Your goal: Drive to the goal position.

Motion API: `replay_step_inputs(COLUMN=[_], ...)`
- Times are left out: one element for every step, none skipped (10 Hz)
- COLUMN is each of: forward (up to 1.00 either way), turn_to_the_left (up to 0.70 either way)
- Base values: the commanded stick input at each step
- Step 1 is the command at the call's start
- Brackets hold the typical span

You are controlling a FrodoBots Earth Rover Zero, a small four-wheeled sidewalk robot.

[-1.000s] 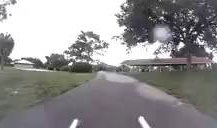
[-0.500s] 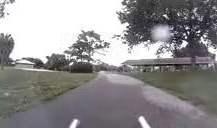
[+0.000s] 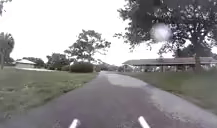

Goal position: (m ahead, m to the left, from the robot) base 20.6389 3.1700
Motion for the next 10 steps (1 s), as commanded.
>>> replay_step_inputs(forward=[0.7,0.7,0.7,0.7,0.7,0.7,0.7,0.7,0.7,0.7], turn_to_the_left=[0.0,0.0,0.0,0.0,0.0,0.0,0.0,0.0,0.0,0.0])
